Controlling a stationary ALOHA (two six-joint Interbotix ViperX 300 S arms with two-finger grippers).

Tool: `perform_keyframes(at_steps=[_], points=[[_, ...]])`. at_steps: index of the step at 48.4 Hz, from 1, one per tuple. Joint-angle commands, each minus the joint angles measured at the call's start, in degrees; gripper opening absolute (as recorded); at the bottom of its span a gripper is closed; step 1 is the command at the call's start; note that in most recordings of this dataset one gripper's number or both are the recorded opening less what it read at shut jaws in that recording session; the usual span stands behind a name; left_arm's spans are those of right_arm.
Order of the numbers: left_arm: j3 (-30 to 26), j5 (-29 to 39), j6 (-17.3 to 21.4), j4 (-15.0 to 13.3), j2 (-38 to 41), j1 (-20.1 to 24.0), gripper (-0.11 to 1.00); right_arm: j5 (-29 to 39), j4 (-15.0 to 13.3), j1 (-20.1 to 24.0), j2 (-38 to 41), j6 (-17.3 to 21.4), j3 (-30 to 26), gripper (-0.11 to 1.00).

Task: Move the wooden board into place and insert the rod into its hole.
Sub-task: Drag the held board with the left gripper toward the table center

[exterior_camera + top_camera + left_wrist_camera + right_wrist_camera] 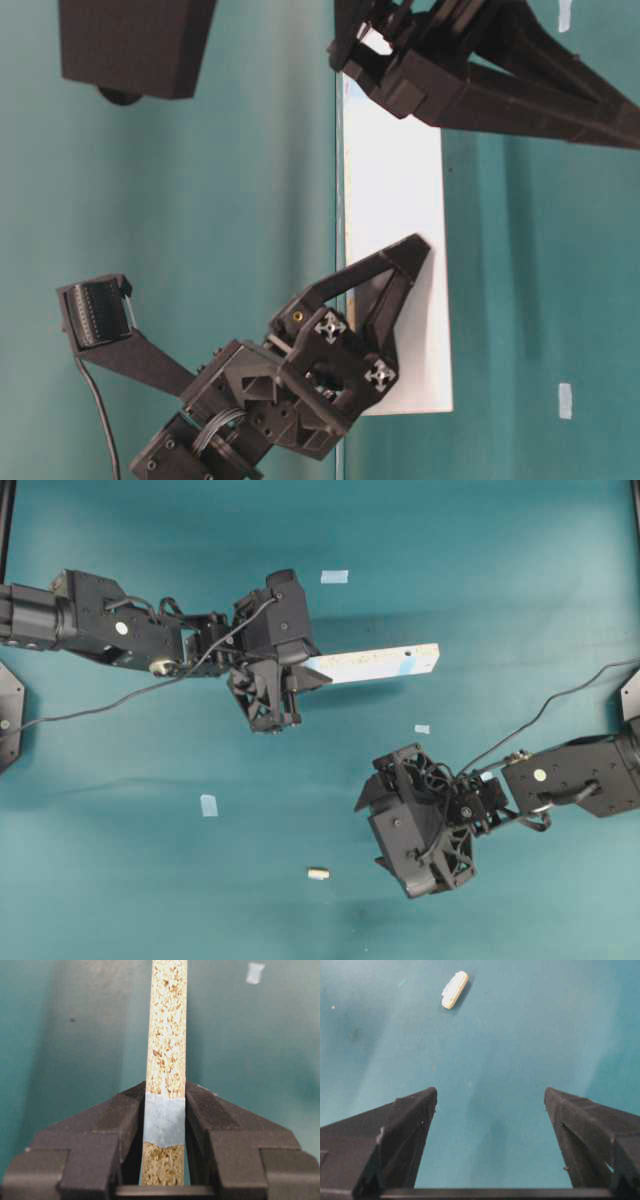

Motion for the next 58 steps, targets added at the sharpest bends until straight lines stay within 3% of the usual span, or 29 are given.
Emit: perform_keyframes(at_steps=[1, 26, 58], points=[[-1.5, -0.8, -1.7, 0.0, -0.8, -0.6, 0.21, -0.4, -0.1, 0.2, -0.9, 0.1, -1.2, 0.94], [-2.1, -1.1, -2.1, 0.0, 3.3, -5.0, 0.21, -0.4, -0.1, 0.2, -0.4, 0.0, -1.4, 0.94], [-1.4, -2.1, -2.0, 0.0, 5.8, -5.8, 0.21, -0.4, -0.1, 0.2, -0.2, 0.1, -1.8, 0.94]])
